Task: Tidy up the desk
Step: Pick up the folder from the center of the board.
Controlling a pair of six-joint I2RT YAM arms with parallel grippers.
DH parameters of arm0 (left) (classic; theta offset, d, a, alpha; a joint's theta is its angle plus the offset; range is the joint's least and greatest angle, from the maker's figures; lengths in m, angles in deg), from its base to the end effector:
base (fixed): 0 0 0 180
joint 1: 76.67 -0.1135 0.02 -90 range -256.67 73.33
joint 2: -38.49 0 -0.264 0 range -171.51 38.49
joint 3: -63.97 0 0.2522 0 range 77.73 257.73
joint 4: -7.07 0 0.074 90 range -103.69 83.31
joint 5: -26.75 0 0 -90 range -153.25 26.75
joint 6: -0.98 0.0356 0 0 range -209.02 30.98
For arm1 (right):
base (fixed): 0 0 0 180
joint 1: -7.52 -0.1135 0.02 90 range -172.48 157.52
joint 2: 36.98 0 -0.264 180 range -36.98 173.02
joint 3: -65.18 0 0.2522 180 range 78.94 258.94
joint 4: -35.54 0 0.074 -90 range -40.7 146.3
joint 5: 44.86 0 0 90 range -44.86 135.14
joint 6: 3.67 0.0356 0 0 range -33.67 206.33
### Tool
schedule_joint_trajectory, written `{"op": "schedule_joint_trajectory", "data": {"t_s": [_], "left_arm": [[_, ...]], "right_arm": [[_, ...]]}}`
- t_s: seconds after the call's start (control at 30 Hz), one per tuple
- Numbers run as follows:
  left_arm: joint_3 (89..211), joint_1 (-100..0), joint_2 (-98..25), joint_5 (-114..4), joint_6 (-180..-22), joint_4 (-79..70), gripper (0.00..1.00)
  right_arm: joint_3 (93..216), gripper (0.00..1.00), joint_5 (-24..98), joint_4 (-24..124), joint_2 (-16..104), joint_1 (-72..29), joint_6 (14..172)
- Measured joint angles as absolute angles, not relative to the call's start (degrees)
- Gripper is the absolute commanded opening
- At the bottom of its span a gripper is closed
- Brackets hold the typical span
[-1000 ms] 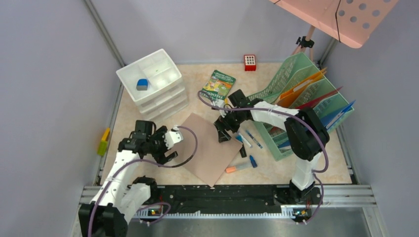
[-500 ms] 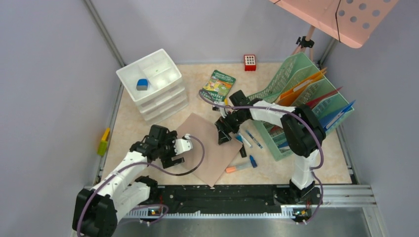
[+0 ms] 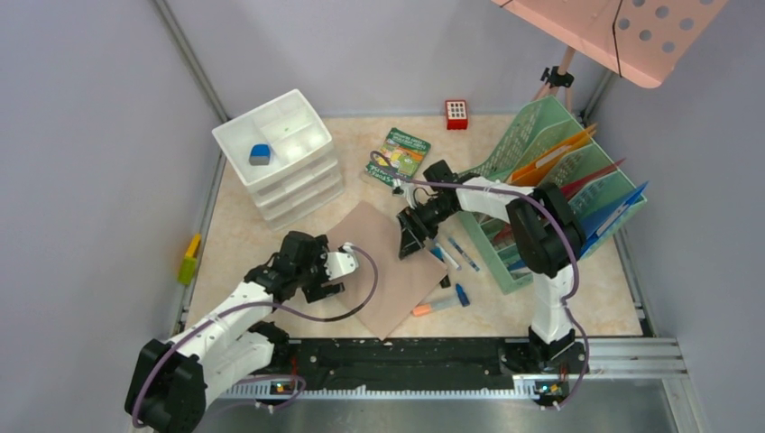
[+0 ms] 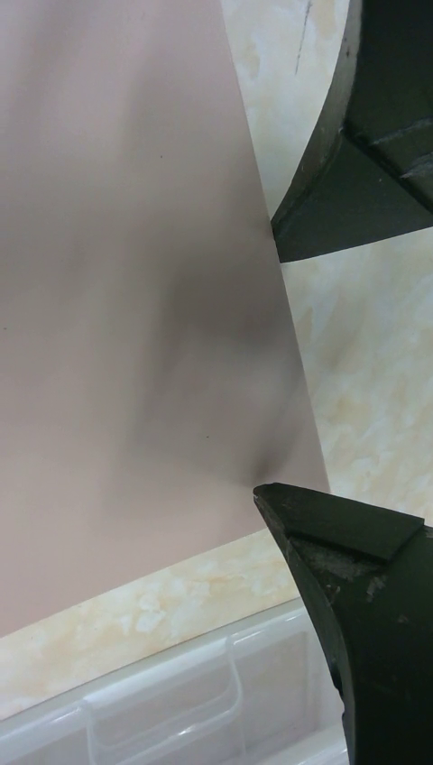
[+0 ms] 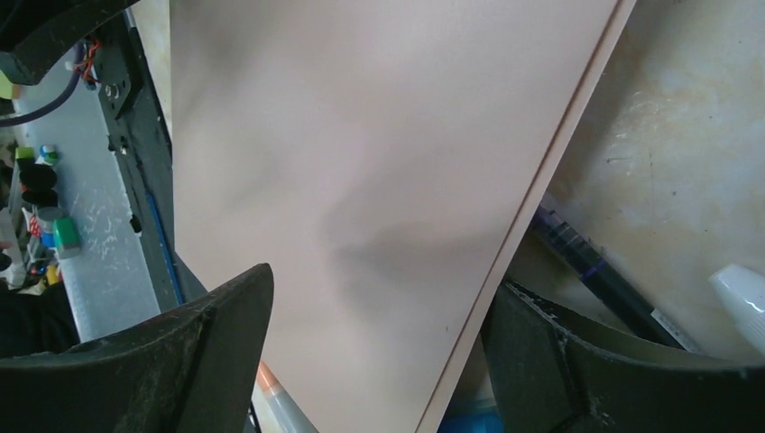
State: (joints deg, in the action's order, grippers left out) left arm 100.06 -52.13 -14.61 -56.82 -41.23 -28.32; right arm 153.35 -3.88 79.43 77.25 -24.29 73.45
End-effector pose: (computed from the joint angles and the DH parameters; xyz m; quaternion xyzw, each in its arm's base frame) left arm 0.1524 -0.0740 0.1642 0.5723 0.7524 0.0128 0.3259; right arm 0.3158 0.2275 0.1520 -0.4074 0.8013 0.4290 0.0891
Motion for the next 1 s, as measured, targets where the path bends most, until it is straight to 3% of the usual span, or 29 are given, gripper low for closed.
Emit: {"op": "schedule_joint_trajectory", "data": {"t_s": [0.43,0.9,1.0], "left_arm": [[99.1,-51.1,-12.6,-61.1,-45.3,-27.6,0.98],[99.3,-51.1,-12.6,-62.8,-49.4,-28.0,0.98],[99.3,-51.1,-12.6,-62.9,-50.2,-28.0,0.98]], "right_arm": [[158.6,0.47,-7.8,90.4,80.4,-23.9,69.3],[162.4,0.38,-17.8,95.8,80.9,-24.2,68.1],[162.5,0.32,-19.3,95.9,80.9,-24.2,68.5]]}}
